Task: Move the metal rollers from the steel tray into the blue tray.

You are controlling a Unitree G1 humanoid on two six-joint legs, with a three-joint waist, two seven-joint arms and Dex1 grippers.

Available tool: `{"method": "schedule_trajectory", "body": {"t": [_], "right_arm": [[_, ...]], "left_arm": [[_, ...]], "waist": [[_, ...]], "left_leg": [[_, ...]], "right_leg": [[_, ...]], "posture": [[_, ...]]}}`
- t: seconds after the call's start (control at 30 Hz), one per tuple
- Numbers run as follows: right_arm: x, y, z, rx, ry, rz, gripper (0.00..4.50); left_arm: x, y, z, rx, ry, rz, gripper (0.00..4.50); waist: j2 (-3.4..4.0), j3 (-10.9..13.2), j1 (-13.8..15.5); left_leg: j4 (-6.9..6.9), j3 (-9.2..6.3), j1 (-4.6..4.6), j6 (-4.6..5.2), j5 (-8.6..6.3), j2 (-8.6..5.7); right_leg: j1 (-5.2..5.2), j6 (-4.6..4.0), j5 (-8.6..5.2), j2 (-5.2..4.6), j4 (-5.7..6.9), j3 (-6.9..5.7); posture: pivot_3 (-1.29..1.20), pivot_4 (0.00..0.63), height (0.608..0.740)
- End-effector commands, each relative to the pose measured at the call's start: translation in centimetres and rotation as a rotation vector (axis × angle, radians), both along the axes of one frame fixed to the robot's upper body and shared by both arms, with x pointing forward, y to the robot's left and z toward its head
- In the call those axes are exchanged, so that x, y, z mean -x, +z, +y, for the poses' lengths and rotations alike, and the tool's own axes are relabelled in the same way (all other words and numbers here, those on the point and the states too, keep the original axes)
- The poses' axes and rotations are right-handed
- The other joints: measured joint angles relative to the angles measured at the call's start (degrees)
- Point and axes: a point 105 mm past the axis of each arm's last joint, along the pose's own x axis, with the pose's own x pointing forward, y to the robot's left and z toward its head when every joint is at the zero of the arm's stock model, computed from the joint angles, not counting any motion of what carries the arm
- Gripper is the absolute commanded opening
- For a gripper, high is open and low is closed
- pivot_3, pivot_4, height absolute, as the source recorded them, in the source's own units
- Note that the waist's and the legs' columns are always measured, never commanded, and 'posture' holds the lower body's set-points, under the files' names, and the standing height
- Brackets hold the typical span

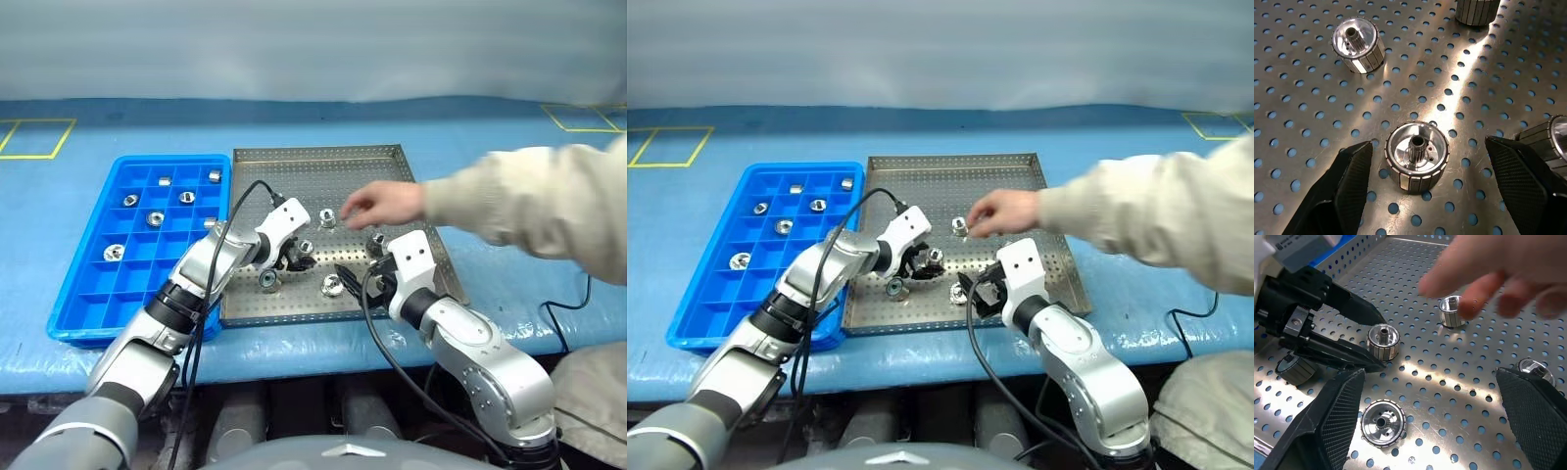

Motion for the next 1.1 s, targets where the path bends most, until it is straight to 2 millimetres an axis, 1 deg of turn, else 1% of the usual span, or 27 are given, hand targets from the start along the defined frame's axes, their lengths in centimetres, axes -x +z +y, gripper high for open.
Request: {"method": "schedule_trajectory", "body": {"t": [0.03,0.1,0.13,0.2,0.37,0.5,0.57,0.6,0.67,0.73,0.77,0.83,0.93,1.1], "right_arm": [[-0.2,1.3,0.1,-0.01,0.003,-0.06,4.5],[-0.3,1.3,0.1,-0.009,0.005,-0.061,4.5],[-0.3,1.3,0.2,-0.008,0.009,-0.061,4.5],[-0.4,1.3,0.3,-0.007,0.017,-0.062,4.5],[-0.4,1.4,0.9,-0.009,0.043,-0.061,4.5],[-0.5,1.4,1.3,-0.01,0.068,-0.059,4.5],[-0.5,1.4,1.5,-0.011,0.08,-0.059,4.5],[-0.5,1.4,1.9,-0.014,0.095,-0.058,4.5],[-0.6,1.4,2.3,-0.017,0.115,-0.057,4.5],[-0.7,1.4,2.9,-0.022,0.143,-0.056,4.5],[-0.7,1.5,3.4,-0.027,0.169,-0.056,4.5],[-0.7,1.5,4.1,-0.032,0.205,-0.056,4.5],[-0.9,1.6,5.0,-0.036,0.25,-0.053,4.5],[-1.0,1.6,5.8,-0.037,0.31,-0.049,4.5]], "left_arm": [[0.0,0.6,-0.2,-0.009,-0.02,-0.041,2.38],[0.0,0.9,-0.1,0.006,-0.014,-0.045,1.76],[0.0,1.1,-0.1,0.017,-0.007,-0.055,1.67],[-0.1,1.8,0.1,0.049,0.017,-0.067,1.67],[0.0,4.3,1.8,0.114,0.098,-0.136,1.67],[0.7,6.7,4.1,0.141,0.187,-0.229,1.67],[1.1,7.5,5.2,0.15,0.241,-0.26,1.67],[1.3,8.1,6.8,0.149,0.319,-0.298,1.67],[1.7,8.8,9.0,0.148,0.429,-0.346,1.67],[2.5,9.1,10.4,0.155,0.515,-0.373,1.67],[3.2,9.1,11.5,0.146,0.575,-0.391,1.67],[4.2,8.9,12.8,0.134,0.654,-0.404,1.67],[5.8,8.0,14.1,0.137,0.75,-0.385,1.67],[7.7,7.2,15.5,0.136,0.865,-0.388,1.67]], "waist": [[0.0,0.0,0.0],[0.0,0.0,0.1],[0.0,0.0,0.1],[0.0,0.0,0.1],[0.0,0.0,0.1],[0.0,0.0,0.1],[0.0,0.0,0.1],[0.0,0.0,-0.1],[-0.01,0.0,-0.7],[0.0,0.0,-1.1],[0.0,0.0,-1.1],[-0.02,0.0,-0.3],[-0.05,0.0,2.1],[-0.07,0.0,4.3]], "left_leg": [[0.0,0.0,0.0,0.0,0.0,0.0],[0.01,0.01,0.0,0.0,0.0,-0.01],[0.01,0.01,0.0,0.0,0.0,-0.01],[0.01,0.01,0.0,0.0,0.0,-0.01],[-0.01,-0.01,-0.03,0.0,0.0,0.02],[-0.03,-0.01,-0.04,0.0,0.0,0.02],[-0.03,-0.01,-0.03,0.0,0.0,0.03],[-0.03,-0.01,-0.01,-0.01,0.0,0.03],[-0.08,0.07,0.07,-0.01,0.0,0.06],[-0.18,0.19,0.21,-0.02,-0.01,0.12],[-0.23,0.19,0.28,-0.02,0.0,0.13],[-0.25,0.15,0.34,-0.03,0.0,0.24],[-0.21,-0.11,0.23,-0.17,0.09,0.21],[-0.04,-0.12,0.09,-0.14,0.08,0.02]], "right_leg": [[0.0,0.0,0.0,-0.01,0.0,0.0],[0.01,0.0,0.0,-0.02,-0.01,0.01],[0.01,0.0,0.0,-0.02,-0.01,0.01],[0.01,0.0,0.0,-0.02,0.0,0.01],[-0.04,0.03,0.02,0.0,0.01,0.0],[-0.06,0.06,0.04,-0.01,0.01,0.01],[-0.05,0.05,0.03,-0.02,0.01,0.01],[-0.03,0.05,0.03,-0.02,0.01,0.01],[-0.03,0.05,0.03,0.02,0.02,0.09],[-0.04,0.05,0.03,0.09,0.08,0.21],[-0.03,0.02,0.02,0.12,0.16,0.23],[-0.04,-0.08,-0.04,0.26,0.26,0.2],[-0.01,-0.17,-0.09,0.15,0.31,-0.02],[0.08,-0.24,-0.13,-0.08,0.06,-0.14]], "posture": [[-0.04,0.15,0.74],[-0.04,0.15,0.74],[-0.04,0.15,0.74],[-0.03,0.15,0.74],[-0.01,0.15,0.74],[0.01,0.15,0.74],[0.03,0.15,0.74],[0.03,0.15,0.74],[0.04,0.15,0.74],[0.08,0.15,0.74],[0.1,0.15,0.74],[0.11,0.15,0.74],[0.17,0.15,0.74],[0.21,0.15,0.74]]}}
